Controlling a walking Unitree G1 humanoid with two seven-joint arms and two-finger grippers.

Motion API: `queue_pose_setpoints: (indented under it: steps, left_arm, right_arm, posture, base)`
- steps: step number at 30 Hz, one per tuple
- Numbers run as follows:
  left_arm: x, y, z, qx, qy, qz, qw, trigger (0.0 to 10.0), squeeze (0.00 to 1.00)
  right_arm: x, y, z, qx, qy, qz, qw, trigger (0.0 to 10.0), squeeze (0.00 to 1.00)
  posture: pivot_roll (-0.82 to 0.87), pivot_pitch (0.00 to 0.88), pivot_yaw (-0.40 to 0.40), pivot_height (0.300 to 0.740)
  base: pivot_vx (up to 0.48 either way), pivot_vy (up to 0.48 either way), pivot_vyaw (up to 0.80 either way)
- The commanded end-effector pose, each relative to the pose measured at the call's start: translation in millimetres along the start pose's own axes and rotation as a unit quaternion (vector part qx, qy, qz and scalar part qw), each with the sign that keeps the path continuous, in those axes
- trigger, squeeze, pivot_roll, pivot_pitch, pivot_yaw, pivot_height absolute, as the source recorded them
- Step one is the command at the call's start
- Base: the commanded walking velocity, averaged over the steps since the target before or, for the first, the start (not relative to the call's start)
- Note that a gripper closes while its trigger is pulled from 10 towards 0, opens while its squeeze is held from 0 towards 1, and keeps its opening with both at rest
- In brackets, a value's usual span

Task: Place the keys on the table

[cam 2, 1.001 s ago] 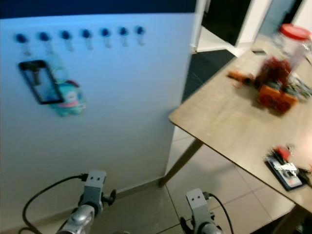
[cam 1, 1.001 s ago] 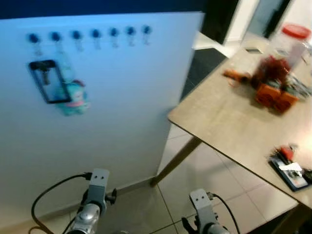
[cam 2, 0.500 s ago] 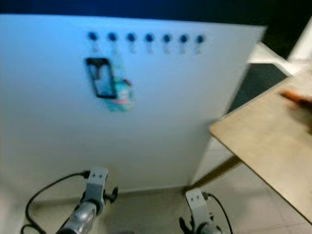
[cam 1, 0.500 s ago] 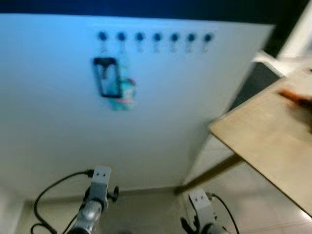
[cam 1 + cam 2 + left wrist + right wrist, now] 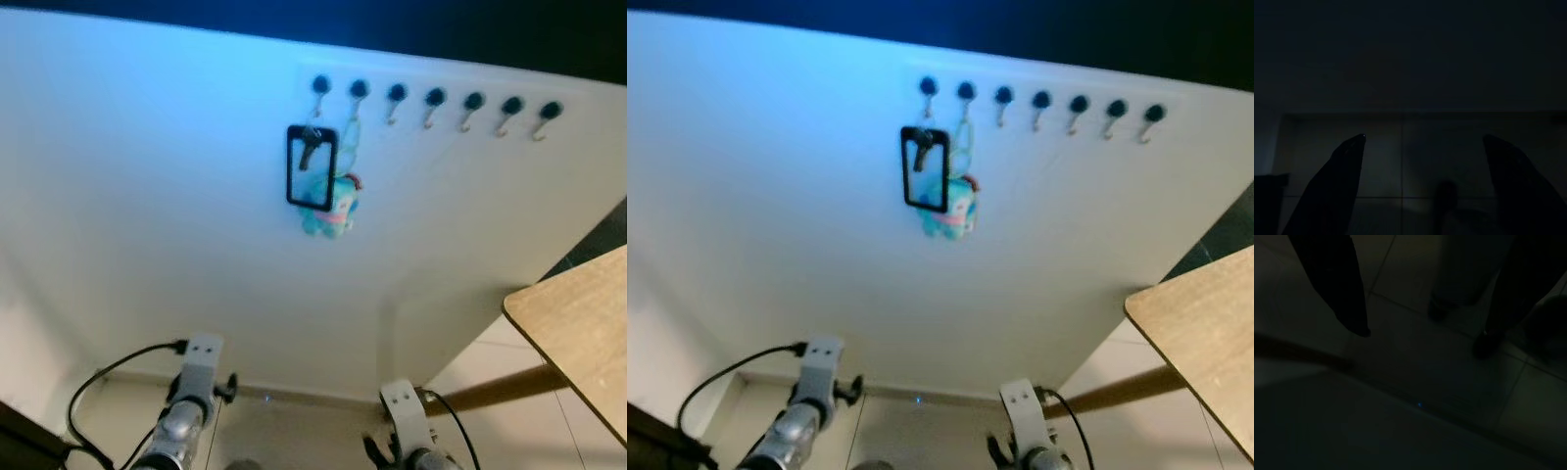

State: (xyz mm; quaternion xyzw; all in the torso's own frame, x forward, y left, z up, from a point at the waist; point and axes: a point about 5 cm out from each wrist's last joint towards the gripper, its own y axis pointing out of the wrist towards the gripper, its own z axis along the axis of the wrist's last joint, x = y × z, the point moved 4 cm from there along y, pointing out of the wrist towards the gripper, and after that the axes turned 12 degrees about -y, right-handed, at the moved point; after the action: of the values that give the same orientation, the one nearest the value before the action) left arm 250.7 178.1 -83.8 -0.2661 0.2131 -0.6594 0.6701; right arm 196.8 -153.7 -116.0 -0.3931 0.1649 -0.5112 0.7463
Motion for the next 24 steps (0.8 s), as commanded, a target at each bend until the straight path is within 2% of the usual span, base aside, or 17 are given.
queue_pose_setpoints:
  steps: [1, 3, 6, 9, 10, 11, 13, 16, 17, 20, 21, 22, 23, 24]
  left_arm:
    - [0.4, -2.8, -11, -0.015, 0.000, 0.000, 1.000, 10.0, 0.00]
    - [0.4, -2.8, -11, -0.015, 0.000, 0.000, 1.000, 10.0, 0.00]
    - [0.4, -3.0, -10, -0.014, 0.004, -0.003, 1.000, 10.0, 0.00]
    - [0.9, -3.0, -9, -0.010, 0.000, -0.007, 1.000, 10.0, 0.00]
    - [2.3, -2.8, -9, -0.012, 0.014, -0.016, 1.000, 10.0, 0.00]
    - [2.3, -2.8, -9, -0.012, 0.014, -0.016, 1.000, 10.0, 0.00]
    - [2.8, -2.8, -9, -0.015, 0.029, -0.021, 0.999, 10.0, 0.00]
    - [3.0, -2.1, -5, -0.007, 0.033, -0.027, 0.999, 10.0, 0.00]
    - [3.0, -2.1, -5, -0.007, 0.033, -0.027, 0.999, 10.0, 0.00]
    - [0.3, -1.0, 5, 0.013, 0.020, -0.025, 0.999, 10.0, 0.00]
    - [0.8, -0.5, 16, 0.040, 0.016, -0.032, 0.999, 10.0, 0.00]
    - [0.8, -0.5, 16, 0.040, 0.016, -0.032, 0.999, 10.0, 0.00]
    - [0.8, -0.7, 25, 0.064, 0.016, -0.036, 0.997, 10.0, 0.00]
    - [1.8, -2.6, 47, 0.118, 0.012, -0.044, 0.992, 10.0, 0.00]
  right_arm:
    - [4.2, -2.2, -7, -0.009, 0.009, -0.009, 1.000, 10.0, 0.00]
    - [4.2, -2.2, -7, -0.009, 0.009, -0.009, 1.000, 10.0, 0.00]
    - [10.7, -1.1, 0, 0.004, 0.043, -0.026, 0.999, 10.0, 0.00]
    - [12.6, 0.4, 9, 0.023, 0.039, -0.026, 0.999, 10.0, 0.00]
    - [15.5, 1.4, 20, 0.052, 0.043, -0.028, 0.997, 10.0, 0.00]
    - [15.5, 1.4, 20, 0.052, 0.043, -0.028, 0.997, 10.0, 0.00]
    - [19.9, 1.6, 35, 0.089, 0.041, -0.034, 0.995, 10.0, 0.00]
    - [27.8, -1.2, 69, 0.171, 0.030, -0.043, 0.984, 10.0, 0.00]
    - [27.8, -1.2, 69, 0.171, 0.030, -0.043, 0.984, 10.0, 0.00]
    - [32.1, -6.9, 96, 0.235, 0.020, -0.048, 0.971, 10.0, 0.00]
    - [34.1, -11.5, 110, 0.267, 0.013, -0.049, 0.962, 10.0, 0.00]
    - [34.1, -11.5, 110, 0.267, 0.013, -0.049, 0.962, 10.0, 0.00]
    - [35.9, -15.5, 119, 0.289, 0.008, -0.052, 0.956, 10.0, 0.00]
    - [39.4, -25.5, 137, 0.335, 0.009, -0.056, 0.941, 10.0, 0.00]
  posture:
    - [0.09, 0.000, -0.067, 0.740]
    - [0.09, 0.000, -0.067, 0.740]
    - [0.09, 0.000, -0.067, 0.740]
    - [0.10, 0.000, -0.067, 0.740]
    - [0.10, 0.000, -0.064, 0.740]
    - [0.10, 0.000, -0.064, 0.740]
    - [0.09, 0.000, -0.061, 0.740]
    - [0.08, 0.001, -0.046, 0.740]
    - [0.08, 0.001, -0.046, 0.740]
    - [0.07, 0.000, -0.035, 0.740]
    - [0.06, 0.000, -0.032, 0.740]
    - [0.06, 0.000, -0.032, 0.740]
    - [0.06, 0.000, -0.028, 0.740]
    - [0.06, 0.000, -0.027, 0.740]
  base:
    - [0.000, 0.000, 0.80]
    - [0.000, 0.000, 0.80]
    - [0.000, 0.000, 0.00]
    - [0.000, 0.000, 0.00]
    - [0.000, 0.000, 0.00]
    - [0.000, 0.000, 0.00]
    - [0.000, -0.292, 0.00]
    - [0.000, -0.480, 0.00]
    - [0.000, -0.480, 0.00]
    - [0.000, -0.092, 0.00]
    - [0.000, 0.000, 0.00]
    - [0.000, 0.000, 0.00]
    - [0.000, 0.000, 0.00]
    - [0.000, 0.000, 0.00]
